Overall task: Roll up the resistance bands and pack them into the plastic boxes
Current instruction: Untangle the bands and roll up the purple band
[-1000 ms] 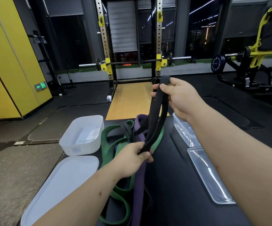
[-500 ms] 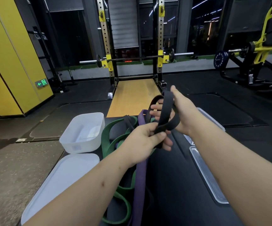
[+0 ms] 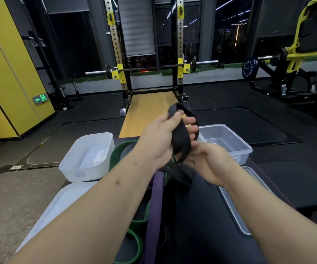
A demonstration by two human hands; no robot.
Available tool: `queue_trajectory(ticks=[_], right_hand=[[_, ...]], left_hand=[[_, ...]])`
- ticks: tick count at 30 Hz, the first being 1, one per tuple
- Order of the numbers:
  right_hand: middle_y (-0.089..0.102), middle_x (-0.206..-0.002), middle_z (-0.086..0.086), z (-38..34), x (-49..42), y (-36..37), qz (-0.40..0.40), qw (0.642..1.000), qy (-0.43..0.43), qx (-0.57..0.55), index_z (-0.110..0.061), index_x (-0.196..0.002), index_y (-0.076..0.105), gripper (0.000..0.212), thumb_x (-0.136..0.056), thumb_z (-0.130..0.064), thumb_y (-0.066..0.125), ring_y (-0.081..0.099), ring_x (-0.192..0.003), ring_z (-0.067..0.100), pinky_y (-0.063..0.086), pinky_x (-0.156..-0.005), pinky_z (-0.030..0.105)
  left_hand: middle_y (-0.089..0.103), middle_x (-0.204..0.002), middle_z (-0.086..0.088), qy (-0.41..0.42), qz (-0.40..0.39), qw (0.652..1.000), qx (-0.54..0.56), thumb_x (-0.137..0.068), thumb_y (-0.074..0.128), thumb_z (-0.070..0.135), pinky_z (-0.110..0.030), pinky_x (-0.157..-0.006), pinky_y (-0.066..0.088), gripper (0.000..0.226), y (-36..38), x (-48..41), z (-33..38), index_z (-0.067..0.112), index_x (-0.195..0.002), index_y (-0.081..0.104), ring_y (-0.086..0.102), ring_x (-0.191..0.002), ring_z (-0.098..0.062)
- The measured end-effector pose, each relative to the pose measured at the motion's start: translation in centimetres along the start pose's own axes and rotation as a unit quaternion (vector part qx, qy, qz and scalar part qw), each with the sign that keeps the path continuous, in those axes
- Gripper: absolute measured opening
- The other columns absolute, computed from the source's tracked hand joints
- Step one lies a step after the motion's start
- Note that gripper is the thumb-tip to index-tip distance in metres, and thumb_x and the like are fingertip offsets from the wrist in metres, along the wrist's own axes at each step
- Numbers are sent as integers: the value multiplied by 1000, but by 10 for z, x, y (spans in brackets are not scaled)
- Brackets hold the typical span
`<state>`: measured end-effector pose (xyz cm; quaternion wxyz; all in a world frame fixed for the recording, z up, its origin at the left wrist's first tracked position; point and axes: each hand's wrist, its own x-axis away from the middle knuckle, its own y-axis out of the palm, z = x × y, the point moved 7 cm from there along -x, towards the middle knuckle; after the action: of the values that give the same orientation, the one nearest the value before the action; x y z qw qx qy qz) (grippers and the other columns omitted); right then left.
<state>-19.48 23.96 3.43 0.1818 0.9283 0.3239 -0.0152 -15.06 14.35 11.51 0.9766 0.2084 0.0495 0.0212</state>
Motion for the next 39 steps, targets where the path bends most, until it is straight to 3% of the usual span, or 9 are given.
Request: queue_trajectory(ticks=[2,7,13,17,21,24,27,33,39], right_hand=[[66,-130,29,3,4,3,-41,997,-11,63,6,-122,68,46,-82,-4,49,62,-125,38,47,-112,43],[74,-117,19,-14,5,-1,-5,981,-65,184,-1,-118,71,21,-101,-7,60,69,-116,32,49,-110,48],[77,-111,14,-48,-3,0,46,975,-108,191,-8,-119,74,23,-105,-11,56,73,-103,28,56,-87,38],[76,-104,22,-60,-9,-1,85,976,-112,167,-2,-112,75,20,-103,-11,59,73,-92,31,58,-78,41],[72,-83,15,-82,-11,1,110,978,-130,123,1,-101,71,16,-103,-7,57,72,-75,26,61,-68,36],[71,-85,15,-94,-13,6,112,975,-147,121,1,-107,72,17,-103,-10,59,71,-83,29,59,-73,39],[72,-90,14,-95,-14,9,121,976,-150,105,-1,-109,71,18,-103,-13,59,71,-90,27,59,-79,39],[69,-99,16,-66,-12,-3,118,992,-37,31,2,-119,67,43,-109,-32,42,65,-83,25,54,-76,36],[76,-110,17,-23,4,-32,146,978,19,148,-6,-118,71,32,-101,-8,43,75,-99,24,58,-86,36]], left_hand=[[73,-101,-17,-2,20,1000,24,-107,49,12,-38,-82,61,25,-3,-8,3,-4,-125,57,75,-82,-23],[70,-119,-25,-11,43,998,-50,-108,50,25,-47,-100,56,28,-21,-24,0,1,-117,60,69,-115,-35],[61,-132,-11,-80,-19,993,-87,-100,35,70,-45,-115,40,83,-45,-30,-46,1,-141,56,57,-118,-34],[68,-134,-6,-30,-83,980,-179,-102,33,65,-43,-116,39,63,-41,-17,-49,22,-131,68,61,-129,-20],[74,-118,0,33,-111,916,-384,-93,66,49,-44,-108,47,29,-40,-15,-40,32,-116,71,67,-116,-18],[73,-108,17,62,-90,867,-486,-91,74,34,-25,-94,48,24,-36,-19,-37,36,-115,68,65,-104,0],[74,-97,13,85,-57,846,-523,-97,66,36,-34,-93,52,8,-30,-22,-35,31,-102,68,67,-97,-7],[77,-83,-3,81,-88,900,-418,-108,49,24,-37,-94,55,29,-14,-12,-24,5,-94,66,73,-86,-18],[54,-62,-4,42,-57,967,-245,-110,43,18,-33,-63,47,25,-17,-13,-3,-2,-103,57,51,-56,-22]])
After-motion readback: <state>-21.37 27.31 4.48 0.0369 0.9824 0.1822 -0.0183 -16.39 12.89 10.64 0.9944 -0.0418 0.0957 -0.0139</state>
